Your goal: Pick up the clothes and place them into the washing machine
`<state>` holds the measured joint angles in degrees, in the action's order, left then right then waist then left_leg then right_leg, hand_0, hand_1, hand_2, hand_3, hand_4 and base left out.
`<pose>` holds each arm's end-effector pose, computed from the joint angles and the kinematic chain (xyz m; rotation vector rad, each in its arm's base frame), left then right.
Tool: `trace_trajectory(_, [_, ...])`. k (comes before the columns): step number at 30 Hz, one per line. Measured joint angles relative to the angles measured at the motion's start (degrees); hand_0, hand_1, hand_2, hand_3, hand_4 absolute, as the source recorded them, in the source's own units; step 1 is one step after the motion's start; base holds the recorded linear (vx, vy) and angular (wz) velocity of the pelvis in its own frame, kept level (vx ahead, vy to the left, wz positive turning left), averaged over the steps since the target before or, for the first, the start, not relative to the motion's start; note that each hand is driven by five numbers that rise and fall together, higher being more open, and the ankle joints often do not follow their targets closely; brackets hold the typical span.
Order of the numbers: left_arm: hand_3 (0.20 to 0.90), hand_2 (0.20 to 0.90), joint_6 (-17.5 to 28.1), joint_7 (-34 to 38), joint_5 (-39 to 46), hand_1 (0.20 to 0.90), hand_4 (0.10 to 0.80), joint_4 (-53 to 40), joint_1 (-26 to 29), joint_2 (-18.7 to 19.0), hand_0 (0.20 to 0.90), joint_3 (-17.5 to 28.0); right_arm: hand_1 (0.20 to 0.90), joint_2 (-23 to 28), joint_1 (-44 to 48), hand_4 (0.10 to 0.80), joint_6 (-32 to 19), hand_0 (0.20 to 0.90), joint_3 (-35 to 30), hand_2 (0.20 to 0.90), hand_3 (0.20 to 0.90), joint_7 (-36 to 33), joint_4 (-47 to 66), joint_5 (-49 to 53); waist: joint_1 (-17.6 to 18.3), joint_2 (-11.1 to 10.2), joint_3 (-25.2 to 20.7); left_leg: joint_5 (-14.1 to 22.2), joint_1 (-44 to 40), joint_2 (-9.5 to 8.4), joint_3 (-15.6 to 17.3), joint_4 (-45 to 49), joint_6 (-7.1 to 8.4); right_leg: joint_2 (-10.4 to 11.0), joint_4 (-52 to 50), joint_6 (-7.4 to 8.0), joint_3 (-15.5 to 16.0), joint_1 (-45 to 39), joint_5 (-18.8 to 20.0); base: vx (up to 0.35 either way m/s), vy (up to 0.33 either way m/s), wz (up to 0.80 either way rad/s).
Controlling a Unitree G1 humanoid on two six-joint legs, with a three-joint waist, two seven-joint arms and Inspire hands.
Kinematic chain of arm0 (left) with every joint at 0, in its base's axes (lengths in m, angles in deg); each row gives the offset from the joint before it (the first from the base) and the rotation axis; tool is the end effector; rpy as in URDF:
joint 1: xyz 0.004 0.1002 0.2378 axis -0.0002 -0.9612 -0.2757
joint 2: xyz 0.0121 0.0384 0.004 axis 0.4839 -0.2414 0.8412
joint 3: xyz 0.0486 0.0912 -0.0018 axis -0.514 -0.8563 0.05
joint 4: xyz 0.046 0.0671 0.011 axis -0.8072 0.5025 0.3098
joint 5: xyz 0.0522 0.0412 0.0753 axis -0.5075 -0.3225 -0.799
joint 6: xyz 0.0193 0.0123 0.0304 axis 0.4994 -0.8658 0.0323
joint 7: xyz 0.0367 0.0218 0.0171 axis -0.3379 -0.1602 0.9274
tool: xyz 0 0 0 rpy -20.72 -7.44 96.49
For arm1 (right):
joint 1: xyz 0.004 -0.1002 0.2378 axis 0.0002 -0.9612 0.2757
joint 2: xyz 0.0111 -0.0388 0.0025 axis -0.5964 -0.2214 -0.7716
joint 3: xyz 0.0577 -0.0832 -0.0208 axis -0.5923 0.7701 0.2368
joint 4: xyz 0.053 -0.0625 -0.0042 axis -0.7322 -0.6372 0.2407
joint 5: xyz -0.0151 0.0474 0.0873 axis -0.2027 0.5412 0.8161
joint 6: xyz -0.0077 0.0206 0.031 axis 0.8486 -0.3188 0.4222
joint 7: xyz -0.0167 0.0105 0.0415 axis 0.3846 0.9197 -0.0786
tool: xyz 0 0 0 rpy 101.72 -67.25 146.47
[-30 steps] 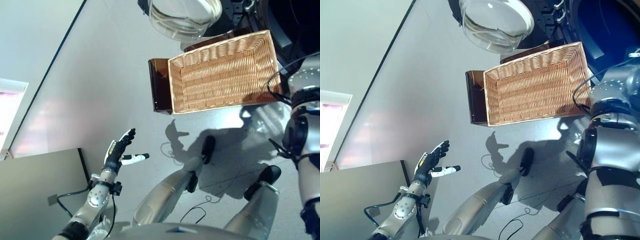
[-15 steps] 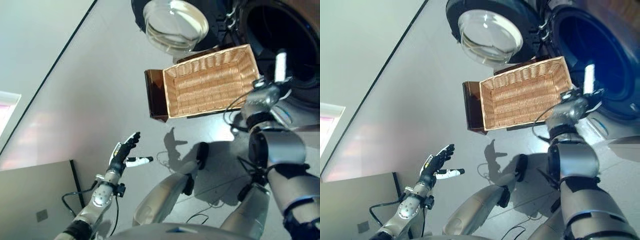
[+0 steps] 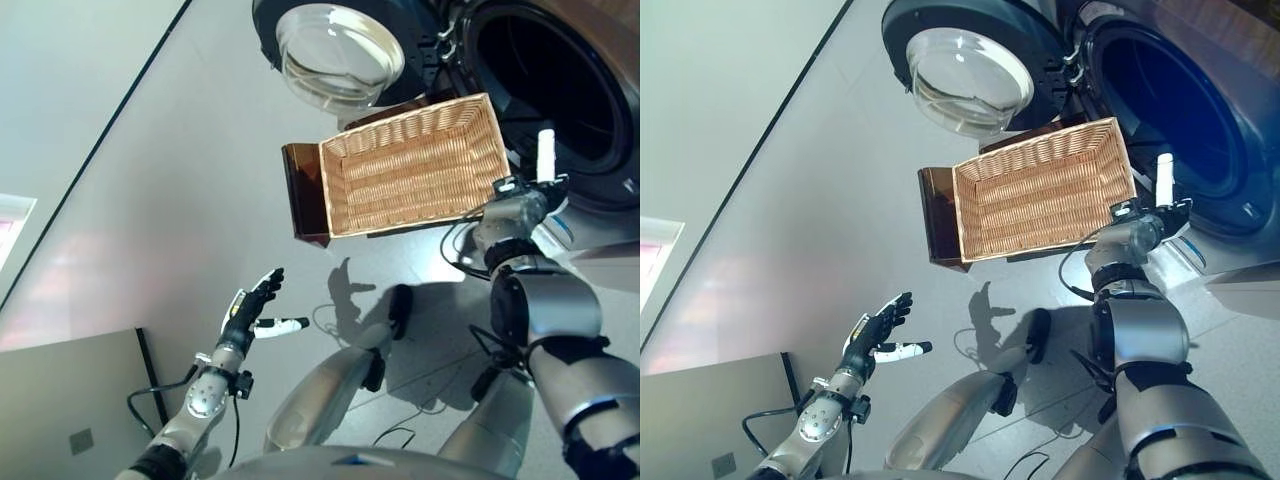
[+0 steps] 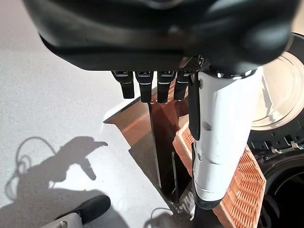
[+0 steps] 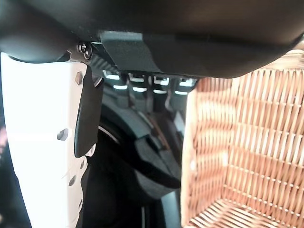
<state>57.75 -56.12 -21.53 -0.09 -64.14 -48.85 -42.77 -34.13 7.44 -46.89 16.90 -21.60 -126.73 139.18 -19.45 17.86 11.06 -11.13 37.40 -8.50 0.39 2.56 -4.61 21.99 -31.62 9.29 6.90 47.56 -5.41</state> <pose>0.1469 0.1715 -0.0446 0.1949 0.2078 -0.2025 0.3444 -0.2558 0.1355 0.8941 -0.1469 -0.8698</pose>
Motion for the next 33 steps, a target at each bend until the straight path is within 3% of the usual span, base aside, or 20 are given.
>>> trace_trajectory(3, [0.900,0.900,0.0,-0.1,0.8,0.900,0.800,0.0,0.2,-0.1,0.900,0.0,0.900,-0.8,-0.4,0.800,0.1,0.900,0.0,0.900,0.900,0.2,0.1,0.0,1.4,-0.3,0.2,0.0,-0.7,0.13,-0.2,0.3,-0.01,-0.2,0.6,-0.06,0.3,-1.4,0.3,-0.001,-0.022,-0.01])
trace_trajectory(9, [0.900,0.900,-0.2,0.0,1.5,0.900,0.800,2.4,0.5,-0.6,0.900,0.3,0.900,-4.5,-6.3,0.800,1.2,0.900,2.4,0.900,0.900,0.4,1.5,-3.4,2.8,-2.7,1.7,0.8,-5.2,1.33,-0.2,0.3,0.67,-1.6,3.1,-0.48,0.9,-7.0,0.7,0.059,-0.073,-0.12])
trace_trajectory(16, [0.900,0.900,-2.3,-0.7,2.2,0.900,0.800,11.5,0.1,-5.2,0.900,2.3,0.900,-14.0,-23.9,0.800,3.9,0.900,3.4,0.900,0.900,3.1,4.9,-6.5,6.9,-7.9,1.5,2.6,-14.5,4.28,-0.1,-1.4,1.89,-4.6,9.5,-1.14,2.7,-18.3,2.0,0.082,-0.087,-0.17])
trace_trajectory(18, [0.900,0.900,-2.5,-0.6,2.6,0.900,0.800,15.2,-0.2,-7.0,0.900,3.8,0.900,-15.4,-28.4,0.800,4.5,0.900,3.5,0.900,0.900,4.1,6.0,-6.5,7.8,-8.5,0.9,2.7,-16.9,4.73,-0.3,-2.3,2.01,-5.2,11.5,-1.15,3.4,-21.3,2.3,0.081,-0.079,-0.09])
trace_trajectory(24, [0.900,0.900,-3.8,-0.7,1.5,0.900,0.800,26.6,-1.0,-8.7,0.900,7.5,0.900,-17.6,-47.1,0.800,7.9,0.900,6.3,0.900,0.900,8.0,8.9,-14.6,11.6,-13.2,-3.8,3.1,-24.8,6.23,-1.7,-5.7,2.77,-7.2,17.8,-0.74,6.5,-31.8,3.4,0.076,-0.095,0.08])
trace_trajectory(28, [0.900,0.900,-4.5,-0.7,0.1,0.900,0.800,34.3,-1.5,-9.1,0.900,10.5,0.900,-17.7,-53.8,0.800,10.0,0.900,6.7,0.900,0.900,10.3,8.5,-22.2,13.3,-15.8,-8.4,3.8,-28.7,7.12,-1.7,-7.1,3.15,-8.6,22.2,-0.78,7.2,-37.3,4.3,0.043,-0.052,-0.01])
trace_trajectory(33, [0.900,0.900,-6.1,-1.5,-1.9,0.900,0.800,38.6,-2.5,-8.9,0.900,12.3,0.900,-16.7,-59.3,0.800,12.0,0.900,8.7,0.900,0.900,11.6,7.1,-35.1,14.0,-17.1,-12.8,4.8,-32.1,7.71,-1.5,-7.1,3.32,-9.7,26.6,-1.03,7.7,-42.4,5.5,0.011,-0.029,-0.05])
